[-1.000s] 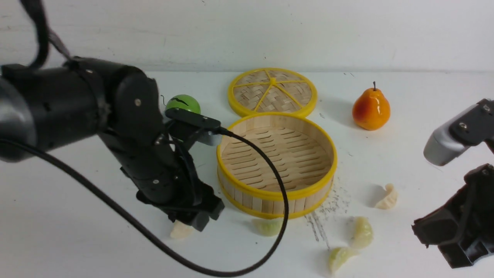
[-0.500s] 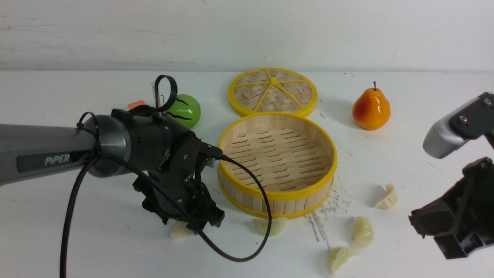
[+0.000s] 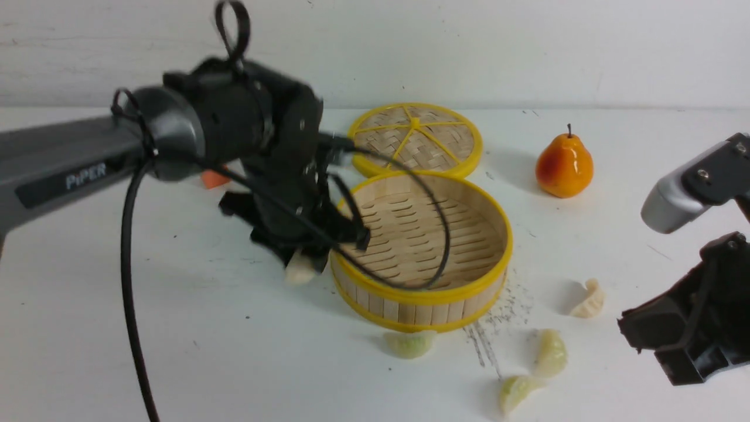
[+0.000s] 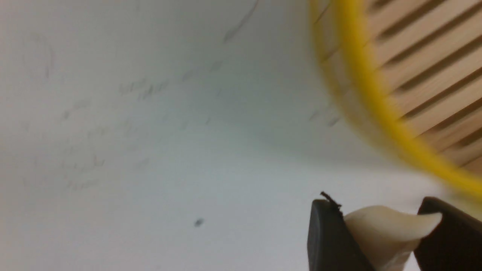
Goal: Put the dumplings into the steamer on the white table.
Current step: 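Place the dumpling into the bamboo steamer basket with the left gripper, then reach for and grasp a dumpling on the table with the left gripper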
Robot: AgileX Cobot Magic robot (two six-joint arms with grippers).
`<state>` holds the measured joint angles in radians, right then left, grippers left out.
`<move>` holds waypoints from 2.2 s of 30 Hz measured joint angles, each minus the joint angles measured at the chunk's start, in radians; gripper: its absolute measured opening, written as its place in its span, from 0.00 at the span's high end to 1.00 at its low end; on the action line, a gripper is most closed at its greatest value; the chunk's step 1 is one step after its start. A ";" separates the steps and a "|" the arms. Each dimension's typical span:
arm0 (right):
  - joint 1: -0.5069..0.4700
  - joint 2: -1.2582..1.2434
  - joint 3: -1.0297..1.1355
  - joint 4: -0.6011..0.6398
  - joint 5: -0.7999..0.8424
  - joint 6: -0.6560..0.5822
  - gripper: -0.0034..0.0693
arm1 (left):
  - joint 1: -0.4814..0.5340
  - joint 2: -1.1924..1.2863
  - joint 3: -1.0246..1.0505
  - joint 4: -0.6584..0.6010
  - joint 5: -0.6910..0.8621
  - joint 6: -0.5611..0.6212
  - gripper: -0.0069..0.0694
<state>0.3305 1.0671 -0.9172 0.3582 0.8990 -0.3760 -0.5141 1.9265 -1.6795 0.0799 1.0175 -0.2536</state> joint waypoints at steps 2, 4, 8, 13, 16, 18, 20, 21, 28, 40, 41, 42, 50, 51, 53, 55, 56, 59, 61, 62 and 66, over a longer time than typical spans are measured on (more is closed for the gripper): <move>0.000 0.000 0.000 0.003 0.000 0.000 0.92 | 0.000 0.004 -0.113 -0.051 0.007 0.000 0.54; 0.000 0.000 0.000 0.021 0.000 0.000 0.92 | 0.000 0.028 -0.228 -0.110 0.010 -0.003 0.54; 0.000 0.000 0.000 0.056 0.000 0.000 0.91 | -0.009 0.145 -0.395 -0.199 0.006 -0.007 0.54; 0.002 0.000 0.000 0.084 0.000 0.000 0.91 | -0.051 0.322 -0.525 -0.220 0.006 -0.009 0.54; 0.021 0.000 0.000 0.084 0.000 0.000 0.91 | -0.090 0.423 -0.606 -0.205 0.002 -0.011 0.54; 0.037 0.000 0.000 0.084 0.000 0.000 0.91 | -0.109 0.468 -0.647 -0.170 -0.011 -0.038 0.54; 0.053 0.000 0.000 0.083 0.000 0.000 0.91 | -0.116 0.498 -0.669 -0.126 -0.038 -0.089 0.54; 0.061 0.000 0.000 0.080 0.001 0.000 0.90 | -0.116 0.511 -0.675 -0.096 -0.058 -0.125 0.54; 0.085 0.000 0.000 0.070 0.008 0.000 0.90 | -0.109 0.555 -0.683 0.021 -0.172 -0.255 0.54; 0.089 -0.016 0.000 0.007 0.002 0.000 0.90 | -0.110 0.512 -0.684 0.017 -0.006 -0.214 0.07; 0.089 -0.032 0.000 -0.005 -0.006 0.000 0.90 | -0.110 0.491 -0.684 0.007 0.043 -0.182 0.06; 0.089 -0.050 0.000 -0.017 -0.012 0.000 0.90 | -0.110 0.459 -0.684 -0.012 0.113 -0.129 0.05; 0.090 -0.225 0.000 -0.151 -0.034 0.091 0.89 | -0.113 0.262 -0.606 -0.246 0.221 0.209 0.19; 0.090 -0.263 0.000 -0.189 -0.032 0.128 0.88 | -0.126 0.215 -0.557 -0.282 0.221 0.268 0.22; 0.090 -0.314 0.000 -0.238 -0.031 0.172 0.88 | -0.147 0.159 -0.476 -0.302 0.221 0.352 0.26; 0.090 -0.353 0.000 -0.281 -0.029 0.215 0.88 | -0.186 0.092 -0.367 -0.303 0.221 0.458 0.28; 0.090 -0.357 0.000 -0.286 -0.029 0.225 0.88 | -0.190 0.085 -0.355 -0.303 0.221 0.458 0.28; 0.090 -0.406 0.000 -0.358 -0.026 0.286 0.87 | -0.260 0.011 -0.175 -0.288 0.221 0.632 0.30; 0.090 -0.419 0.000 -0.377 -0.026 0.307 0.87 | -0.294 0.003 -0.082 -0.265 0.224 0.698 0.30; 0.090 -0.420 0.000 -0.382 -0.026 0.309 0.87 | -0.300 0.006 -0.048 -0.252 0.224 0.712 0.30; 0.090 -0.422 0.000 -0.391 -0.024 0.313 0.87 | -0.300 0.043 0.017 -0.191 0.219 0.725 0.30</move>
<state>0.4202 0.6454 -0.9172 -0.0329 0.8745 -0.0630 -0.8144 1.9692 -1.6623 -0.1114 1.2364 0.4719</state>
